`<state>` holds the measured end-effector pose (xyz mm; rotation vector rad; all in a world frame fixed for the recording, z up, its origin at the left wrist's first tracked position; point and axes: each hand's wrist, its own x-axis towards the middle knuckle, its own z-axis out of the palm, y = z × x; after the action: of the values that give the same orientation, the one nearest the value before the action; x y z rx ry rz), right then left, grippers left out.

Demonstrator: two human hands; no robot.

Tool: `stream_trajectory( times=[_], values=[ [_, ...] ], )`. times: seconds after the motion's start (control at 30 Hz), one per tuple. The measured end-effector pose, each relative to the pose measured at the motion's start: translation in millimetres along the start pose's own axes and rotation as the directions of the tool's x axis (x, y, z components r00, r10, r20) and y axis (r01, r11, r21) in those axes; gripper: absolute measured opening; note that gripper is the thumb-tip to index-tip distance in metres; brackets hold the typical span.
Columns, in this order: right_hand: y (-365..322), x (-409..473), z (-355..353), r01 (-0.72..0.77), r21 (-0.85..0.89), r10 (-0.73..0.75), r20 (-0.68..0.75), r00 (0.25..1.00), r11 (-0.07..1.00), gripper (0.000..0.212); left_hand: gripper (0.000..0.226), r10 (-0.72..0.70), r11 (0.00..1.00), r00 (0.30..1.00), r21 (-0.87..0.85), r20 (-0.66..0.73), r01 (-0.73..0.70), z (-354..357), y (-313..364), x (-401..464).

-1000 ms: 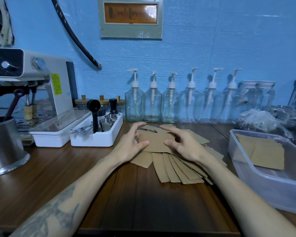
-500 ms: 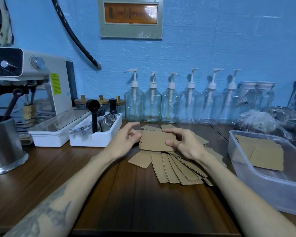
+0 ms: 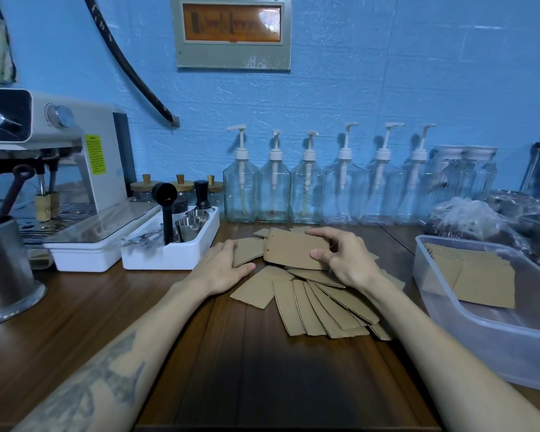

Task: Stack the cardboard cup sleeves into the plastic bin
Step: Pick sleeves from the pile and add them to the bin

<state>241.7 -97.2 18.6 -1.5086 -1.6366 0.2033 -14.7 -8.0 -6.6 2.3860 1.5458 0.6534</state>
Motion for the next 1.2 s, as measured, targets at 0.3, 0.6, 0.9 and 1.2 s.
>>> stream_trajectory(
  times=[0.3,0.6,0.9,1.2],
  values=[
    [-1.8,0.2,1.3,0.008,0.028,-0.007,-0.017,1.0,1.0,0.04,0.061,-0.009,0.994,0.997,-0.113,-0.083,0.0,-11.7,-5.1,-8.1],
    [-3.6,-4.7,-3.6,-0.026,0.064,0.03,-0.054,0.998,0.998,0.039,0.062,-0.048,0.946,0.979,-0.324,-0.198,-0.019,-18.8,-1.1,-16.0],
    [-6.4,-6.8,-4.7,-0.04,0.09,0.045,-0.057,0.997,0.995,0.039,0.046,-0.239,0.628,0.864,-0.749,-0.442,-0.21,-35.8,11.2,-14.9],
    [-2.0,-5.5,-1.5,-0.039,0.098,0.042,-0.032,0.999,0.994,0.038,0.024,0.166,0.794,0.968,-0.557,-0.19,-0.246,-28.5,23.1,-28.7]
  ],
)
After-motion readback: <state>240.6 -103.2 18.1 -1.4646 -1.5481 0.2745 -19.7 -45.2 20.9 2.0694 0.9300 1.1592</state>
